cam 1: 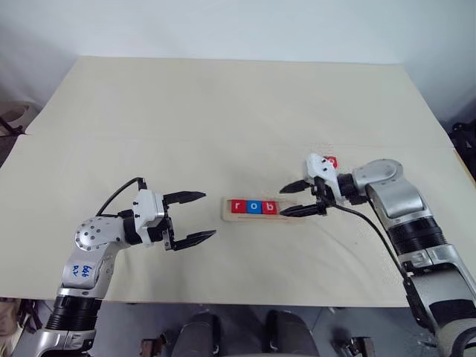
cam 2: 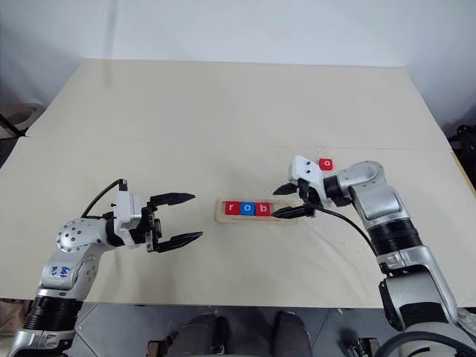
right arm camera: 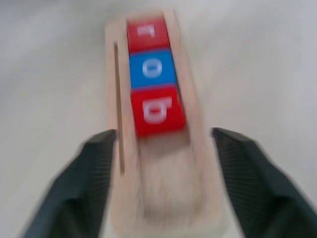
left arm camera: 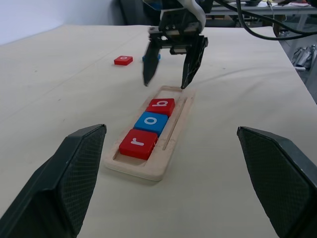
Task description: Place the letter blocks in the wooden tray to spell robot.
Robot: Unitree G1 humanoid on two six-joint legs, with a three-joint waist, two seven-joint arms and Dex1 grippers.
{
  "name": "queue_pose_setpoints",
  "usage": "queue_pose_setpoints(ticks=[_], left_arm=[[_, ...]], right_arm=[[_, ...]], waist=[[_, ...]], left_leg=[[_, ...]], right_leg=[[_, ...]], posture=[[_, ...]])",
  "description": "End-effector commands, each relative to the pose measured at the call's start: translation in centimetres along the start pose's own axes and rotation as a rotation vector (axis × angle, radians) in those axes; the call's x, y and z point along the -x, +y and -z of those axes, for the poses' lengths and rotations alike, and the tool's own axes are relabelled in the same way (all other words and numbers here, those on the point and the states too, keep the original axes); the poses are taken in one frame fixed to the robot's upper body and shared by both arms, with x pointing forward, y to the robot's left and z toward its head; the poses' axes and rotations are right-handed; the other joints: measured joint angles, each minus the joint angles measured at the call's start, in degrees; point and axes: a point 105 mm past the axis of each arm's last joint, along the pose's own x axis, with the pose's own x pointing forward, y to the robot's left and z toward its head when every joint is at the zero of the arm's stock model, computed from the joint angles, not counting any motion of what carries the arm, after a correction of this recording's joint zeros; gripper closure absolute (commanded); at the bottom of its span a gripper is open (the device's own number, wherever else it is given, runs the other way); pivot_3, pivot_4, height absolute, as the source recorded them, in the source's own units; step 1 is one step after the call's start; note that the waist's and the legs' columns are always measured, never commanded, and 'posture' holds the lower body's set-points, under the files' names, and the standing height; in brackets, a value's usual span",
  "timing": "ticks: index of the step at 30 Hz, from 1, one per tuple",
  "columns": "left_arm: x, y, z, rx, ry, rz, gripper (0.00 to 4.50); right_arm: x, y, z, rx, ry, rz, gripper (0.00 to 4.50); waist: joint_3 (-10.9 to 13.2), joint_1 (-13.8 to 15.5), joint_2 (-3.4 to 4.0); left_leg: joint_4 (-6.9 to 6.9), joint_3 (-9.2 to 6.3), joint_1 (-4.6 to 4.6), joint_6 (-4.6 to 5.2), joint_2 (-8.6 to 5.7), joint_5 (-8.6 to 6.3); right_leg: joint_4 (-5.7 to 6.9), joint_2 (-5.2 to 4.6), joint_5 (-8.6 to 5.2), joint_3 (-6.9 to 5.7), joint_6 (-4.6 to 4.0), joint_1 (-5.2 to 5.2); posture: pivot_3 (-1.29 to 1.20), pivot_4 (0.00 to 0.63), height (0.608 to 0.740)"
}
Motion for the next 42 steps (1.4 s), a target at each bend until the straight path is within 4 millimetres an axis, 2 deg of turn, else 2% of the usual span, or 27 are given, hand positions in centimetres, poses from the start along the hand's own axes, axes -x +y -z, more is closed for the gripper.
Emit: queue_pose_setpoints(ticks=[1, 4, 6, 33, 39, 42], left_arm=[[-0.1, 0.0, -0.8, -0.040, -0.017, 0.004, 0.00], [-0.2, 0.0, -0.8, -0.040, -0.018, 0.006, 0.00], [-0.2, 0.0, -0.8, -0.041, -0.018, 0.007, 0.00], [-0.5, 0.2, -0.9, -0.046, -0.027, -0.013, 0.00], [-0.4, 0.2, -0.9, -0.047, -0.024, -0.014, 0.00], [-0.4, 0.2, -0.8, -0.044, -0.024, -0.013, 0.00]], right_arm=[[0.3, -0.3, -0.1, 0.027, 0.003, 0.031, 2.80], [-0.4, -0.3, 0.1, 0.027, 0.004, 0.033, 3.90], [-0.7, -0.4, 0.1, 0.025, 0.005, 0.042, 4.47], [-3.4, 0.4, -2.0, 0.041, -0.018, 0.007, 4.47], [-2.1, 0.0, -1.7, 0.046, -0.008, 0.037, 4.47], [0.3, -0.1, -1.9, 0.013, -0.068, 0.090, 4.47]], waist=[[0.00, -0.13, 0.00], [0.00, -0.11, 0.00], [0.00, -0.09, 0.00], [0.00, -0.01, 0.00], [0.00, 0.01, 0.00], [0.00, 0.30, 0.00]], left_leg=[[0.00, 0.01, 0.00, 0.00, 0.01, 0.00], [0.00, 0.01, 0.01, 0.00, 0.01, 0.00], [0.00, 0.01, 0.01, 0.00, 0.01, 0.00], [0.01, 0.00, 0.01, 0.00, 0.00, 0.00], [0.01, 0.00, 0.01, 0.00, 0.00, 0.00], [0.01, -0.01, 0.00, 0.00, -0.01, 0.00]], right_leg=[[0.01, 0.00, 0.00, 0.00, 0.00, -0.01], [0.01, 0.01, 0.00, 0.00, 0.00, -0.01], [0.01, 0.00, 0.00, 0.00, 0.00, -0.01], [0.04, -0.01, 0.00, 0.02, 0.00, 0.00], [0.04, 0.00, 0.00, 0.01, 0.00, 0.00], [0.03, -0.01, 0.00, 0.01, 0.00, 0.00]], posture=[[0.00, 0.150, 0.740], [0.00, 0.150, 0.740], [0.00, 0.150, 0.740], [0.00, 0.150, 0.740], [0.00, 0.150, 0.740], [0.00, 0.150, 0.740]])
